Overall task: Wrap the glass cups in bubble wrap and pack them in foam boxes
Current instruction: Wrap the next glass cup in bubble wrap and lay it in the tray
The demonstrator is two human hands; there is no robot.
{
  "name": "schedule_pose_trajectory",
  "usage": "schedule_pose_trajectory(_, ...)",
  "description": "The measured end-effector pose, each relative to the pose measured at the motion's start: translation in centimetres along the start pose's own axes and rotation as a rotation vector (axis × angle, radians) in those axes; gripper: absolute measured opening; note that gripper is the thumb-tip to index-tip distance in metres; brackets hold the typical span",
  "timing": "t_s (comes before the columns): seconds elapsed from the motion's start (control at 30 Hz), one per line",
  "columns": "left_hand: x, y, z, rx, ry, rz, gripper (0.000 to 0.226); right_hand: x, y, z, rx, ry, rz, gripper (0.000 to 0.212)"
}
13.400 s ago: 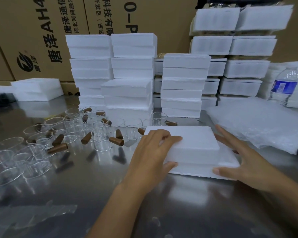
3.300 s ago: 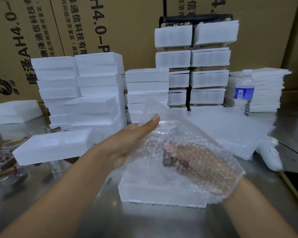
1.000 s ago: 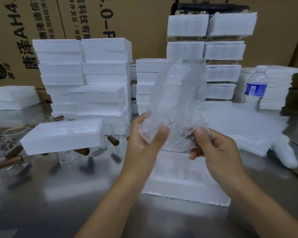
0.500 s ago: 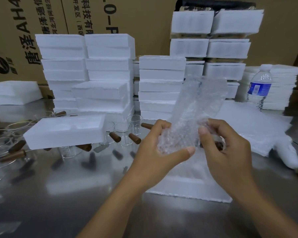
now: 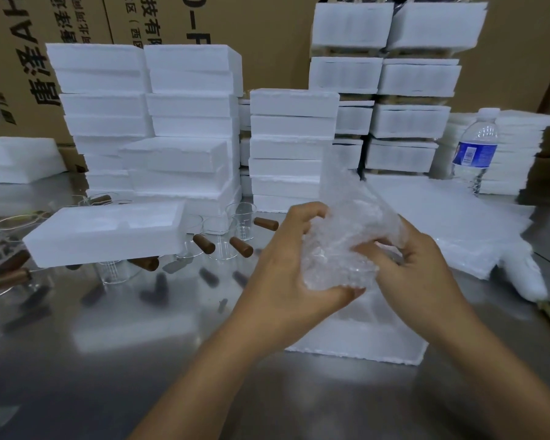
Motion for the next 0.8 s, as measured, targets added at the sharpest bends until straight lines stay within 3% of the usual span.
schedule_pose_trajectory(0.1, 0.3, -0.1, 0.5, 0.057, 0.12, -0.002, 0.054, -0.5, 0.0, 0.6, 0.034, 0.016, 0.042, 0.011)
schedule_pose_trajectory(0.23, 0.0, 0.0, 0.6, 0.061, 0.161, 0.047, 0.049, -0.9, -0.2, -1.3, -0.108, 0.025, 0.115, 0.026)
schedule_pose_trajectory(0.33, -0.7, 0.0, 0.4, 0.036, 0.129, 0.084, 0.047, -0.2, -0.5, -3.2, -0.243, 0.062, 0.063, 0.012)
schedule_pose_trajectory(0.37, -0.9, 0.1, 0.1, 0.009, 0.109, 0.091, 0.046, 0.1, -0.7, -3.6, -0.27, 0.041, 0.044, 0.008)
schedule_pose_trajectory(0.47, -0.6, 0.0, -0.5, -0.047, 0.091, 0.079, 0.047, 0.7, -1.1, -4.3, -0.324, -0.153, 0.006, 0.025)
schedule_pose_trajectory(0.8, 0.0, -0.6, 1.0, 0.128, 0.198, 0.047, 0.08, -0.2, -0.2, 1.1, 0.108, -0.034, 0.026, 0.015)
Point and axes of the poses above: each hand's wrist, its own y-axis towards the middle knuckle, its own x-axis out of the palm, z = x × y, the point moved 10 cm from there along y, towards the middle knuckle, and after that the axes turned 6 degrees about -x, right-handed, at the moved point
